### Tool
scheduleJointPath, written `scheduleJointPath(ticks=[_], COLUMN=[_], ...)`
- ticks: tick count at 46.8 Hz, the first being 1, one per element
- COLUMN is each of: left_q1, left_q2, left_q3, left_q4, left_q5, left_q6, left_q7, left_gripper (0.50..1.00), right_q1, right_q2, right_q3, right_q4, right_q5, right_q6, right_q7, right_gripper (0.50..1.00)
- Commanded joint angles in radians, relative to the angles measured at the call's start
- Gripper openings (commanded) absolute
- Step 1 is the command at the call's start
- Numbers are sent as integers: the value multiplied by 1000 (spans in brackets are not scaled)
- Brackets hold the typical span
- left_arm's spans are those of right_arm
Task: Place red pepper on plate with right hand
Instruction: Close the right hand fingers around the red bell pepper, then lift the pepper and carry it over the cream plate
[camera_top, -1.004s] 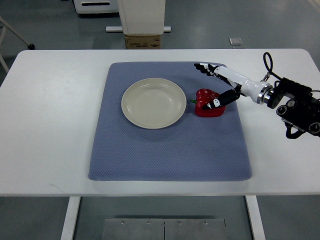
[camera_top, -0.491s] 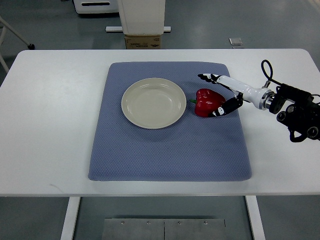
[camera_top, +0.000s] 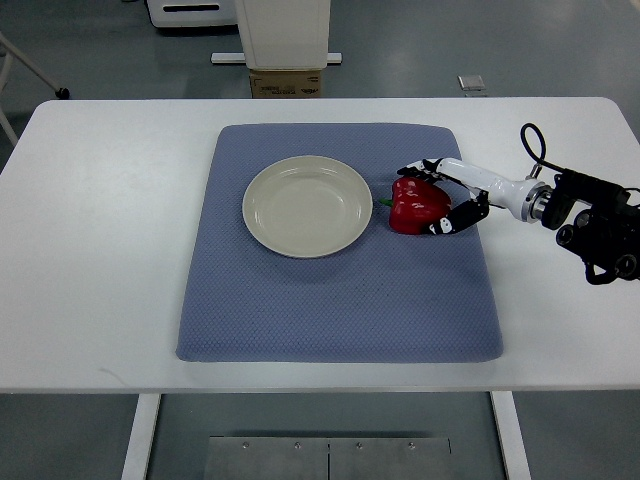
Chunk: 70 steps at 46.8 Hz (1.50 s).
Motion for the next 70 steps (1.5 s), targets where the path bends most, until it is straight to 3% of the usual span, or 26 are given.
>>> scheduleJointPath(ticks=[1,14,24,44,60,70], left_q1=[0,0,0,0,0,0], left_q2=[0,0,0,0,0,0], left_q3=[0,0,0,0,0,0], left_q4=[0,0,0,0,0,0], left_q5=[0,0,0,0,0,0], left_q6=[0,0,0,0,0,0], left_q7=[0,0,0,0,0,0], left_gripper=[1000,1000,1000,1000,1000,1000], right_q1=[1,8,21,36,105,133], right_q2=[0,2,0,0,2,63], right_q3=[0,-2,0,11,17,18], right_q4=[0,0,1,-2,0,6], right_q5=[0,1,3,23,107,109], right_q6=[0,0,0,5,32,37], right_q7=[1,1,-5,-22,-74,-110], right_gripper=[818,684,502,500,500,500])
